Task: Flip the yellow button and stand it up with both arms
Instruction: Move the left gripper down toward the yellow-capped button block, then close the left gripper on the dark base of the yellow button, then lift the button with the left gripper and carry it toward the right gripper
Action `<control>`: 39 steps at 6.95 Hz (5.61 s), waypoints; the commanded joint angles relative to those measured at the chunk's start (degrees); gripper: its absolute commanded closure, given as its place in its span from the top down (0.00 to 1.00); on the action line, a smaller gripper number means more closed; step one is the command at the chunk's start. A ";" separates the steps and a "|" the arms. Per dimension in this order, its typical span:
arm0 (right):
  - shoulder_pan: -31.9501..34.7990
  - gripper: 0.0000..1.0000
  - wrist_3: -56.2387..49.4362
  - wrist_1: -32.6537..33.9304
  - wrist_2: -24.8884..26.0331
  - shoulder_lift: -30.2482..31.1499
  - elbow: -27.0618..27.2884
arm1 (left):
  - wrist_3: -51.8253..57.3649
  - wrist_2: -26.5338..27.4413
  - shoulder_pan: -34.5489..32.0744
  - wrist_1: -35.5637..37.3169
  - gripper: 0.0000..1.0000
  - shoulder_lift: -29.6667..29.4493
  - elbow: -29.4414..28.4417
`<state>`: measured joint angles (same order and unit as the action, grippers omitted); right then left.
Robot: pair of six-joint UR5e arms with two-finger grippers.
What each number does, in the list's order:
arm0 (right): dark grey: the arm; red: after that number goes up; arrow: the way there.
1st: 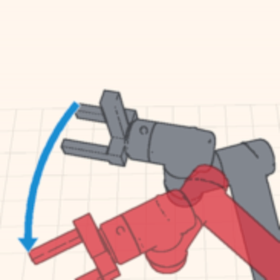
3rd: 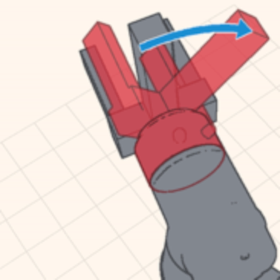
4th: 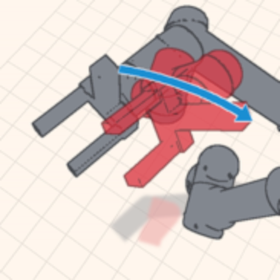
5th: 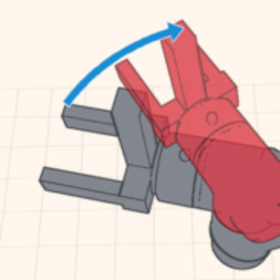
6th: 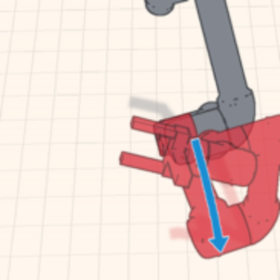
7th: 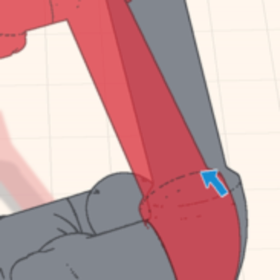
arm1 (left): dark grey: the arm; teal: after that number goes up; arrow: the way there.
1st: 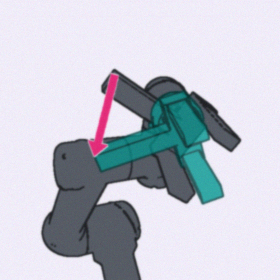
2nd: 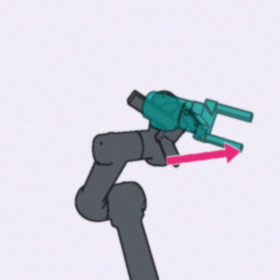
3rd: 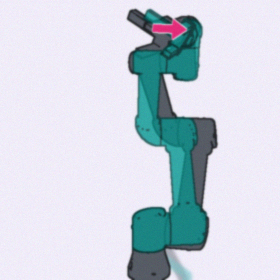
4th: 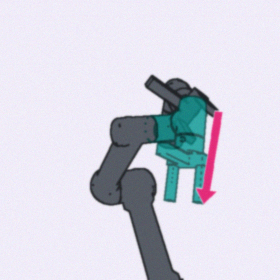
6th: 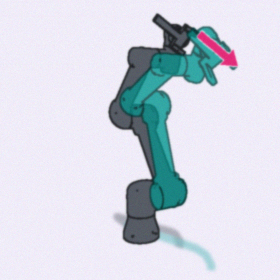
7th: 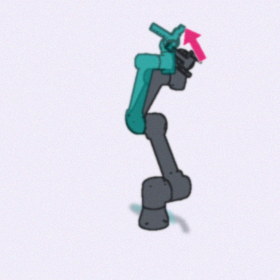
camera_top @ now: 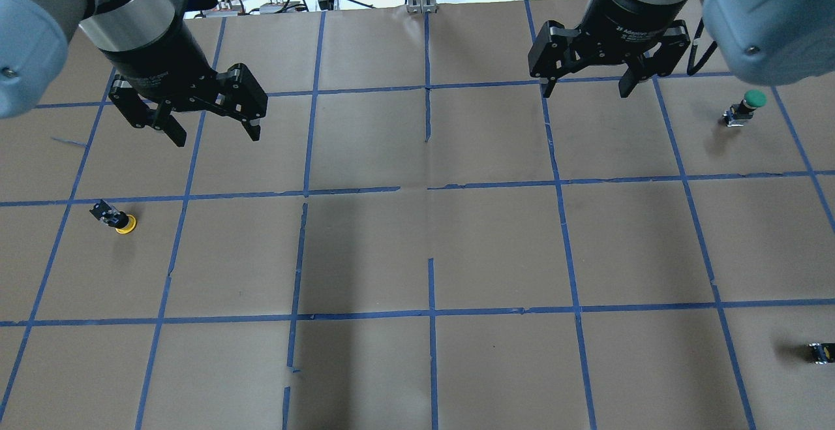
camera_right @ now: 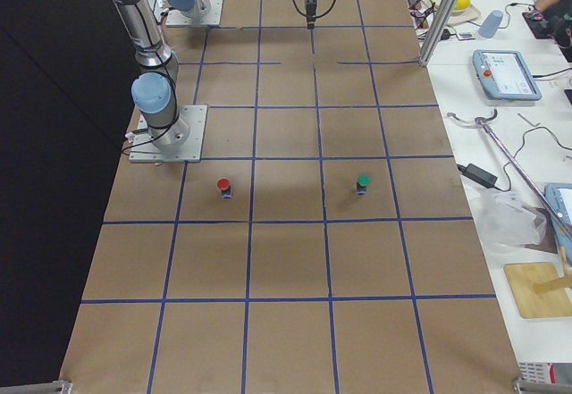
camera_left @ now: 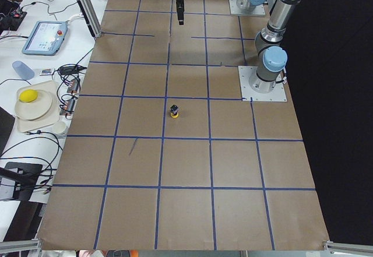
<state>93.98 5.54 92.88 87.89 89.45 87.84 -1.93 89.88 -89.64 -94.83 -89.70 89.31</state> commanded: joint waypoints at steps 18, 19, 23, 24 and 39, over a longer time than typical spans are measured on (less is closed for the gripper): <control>-0.11 1.00 0.00 0.02 -0.08 0.03 -0.04 | 63.44 2.06 34.00 22.63 1.00 -4.07 17.81; -0.02 1.00 0.00 0.11 -0.08 0.03 -0.04 | 65.54 2.06 34.18 25.10 1.00 -4.16 19.48; -0.02 1.00 0.00 0.11 -0.08 0.03 -0.04 | 67.41 2.15 35.06 29.96 1.00 -5.31 21.52; -0.11 1.00 0.00 0.02 -0.08 0.03 -0.04 | 67.41 2.06 35.15 30.14 1.00 -5.31 22.65; -0.02 1.00 0.00 0.02 -0.08 0.03 -0.04 | 78.92 -1.81 37.70 47.10 0.46 -16.21 25.47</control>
<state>93.88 5.54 92.87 87.80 89.47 87.80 76.63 87.85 -51.94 -47.69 -105.90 114.81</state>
